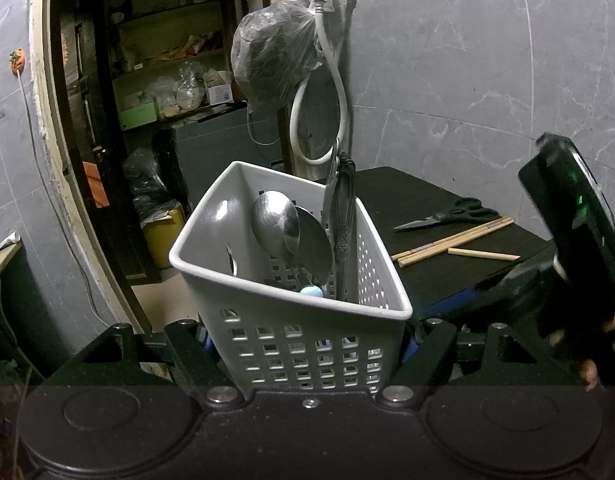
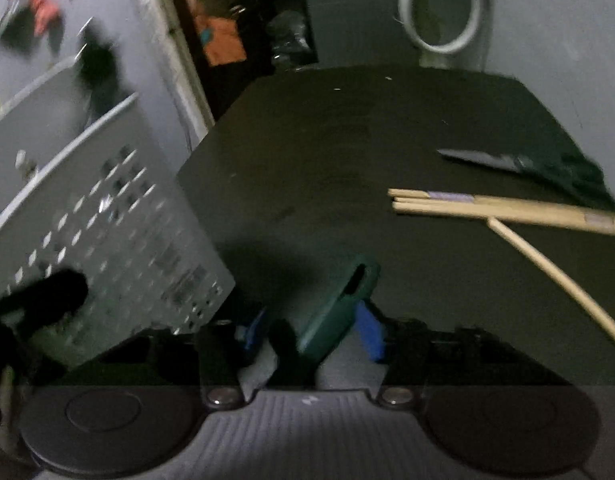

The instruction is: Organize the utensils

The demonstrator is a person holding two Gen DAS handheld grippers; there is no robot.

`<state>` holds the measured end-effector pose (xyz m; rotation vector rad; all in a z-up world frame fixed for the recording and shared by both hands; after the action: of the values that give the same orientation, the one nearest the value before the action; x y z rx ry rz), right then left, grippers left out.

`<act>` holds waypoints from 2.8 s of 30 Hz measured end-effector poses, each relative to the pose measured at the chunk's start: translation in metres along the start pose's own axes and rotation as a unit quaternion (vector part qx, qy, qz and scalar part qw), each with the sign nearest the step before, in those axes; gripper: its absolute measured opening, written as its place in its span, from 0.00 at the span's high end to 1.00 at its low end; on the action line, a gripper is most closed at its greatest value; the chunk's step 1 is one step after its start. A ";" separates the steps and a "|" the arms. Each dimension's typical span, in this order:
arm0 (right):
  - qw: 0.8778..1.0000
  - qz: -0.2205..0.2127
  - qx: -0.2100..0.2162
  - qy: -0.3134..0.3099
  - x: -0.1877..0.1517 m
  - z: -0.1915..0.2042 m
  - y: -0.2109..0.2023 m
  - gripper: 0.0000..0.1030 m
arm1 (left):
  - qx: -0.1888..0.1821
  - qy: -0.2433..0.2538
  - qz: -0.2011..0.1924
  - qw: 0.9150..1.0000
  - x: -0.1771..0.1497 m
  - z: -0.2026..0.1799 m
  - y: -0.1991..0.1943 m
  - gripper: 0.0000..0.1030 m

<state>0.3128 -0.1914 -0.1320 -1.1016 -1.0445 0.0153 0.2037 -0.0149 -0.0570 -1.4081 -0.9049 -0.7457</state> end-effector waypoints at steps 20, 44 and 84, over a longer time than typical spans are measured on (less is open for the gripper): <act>0.920 -0.037 0.201 0.334 -0.048 -0.109 0.005 0.86 | 0.001 0.003 -0.001 1.000 0.001 -0.001 -0.001 0.24; 0.995 0.029 0.089 0.023 -0.013 -0.046 -0.020 0.88 | 0.005 0.001 -0.003 1.000 0.000 -0.003 0.001 0.24; 0.985 -0.124 0.081 0.092 -0.007 -0.077 -0.102 0.89 | -0.004 -0.004 -0.008 1.000 0.000 0.001 0.003 0.24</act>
<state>0.3153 -0.3012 -0.0660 -0.8036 -0.9883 -0.1943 0.2060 -0.0137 -0.0580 -1.4137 -0.9213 -0.7574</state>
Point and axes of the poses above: each gripper's, at about its wrist camera, not at the fingertips, and y roughly the way its jaws point, z to its left, x to its top, the point moved 2 cm from there along y, roughly the way its jaws point, and after that the axes turned 11 degrees about -y, right-handed, at the moved point
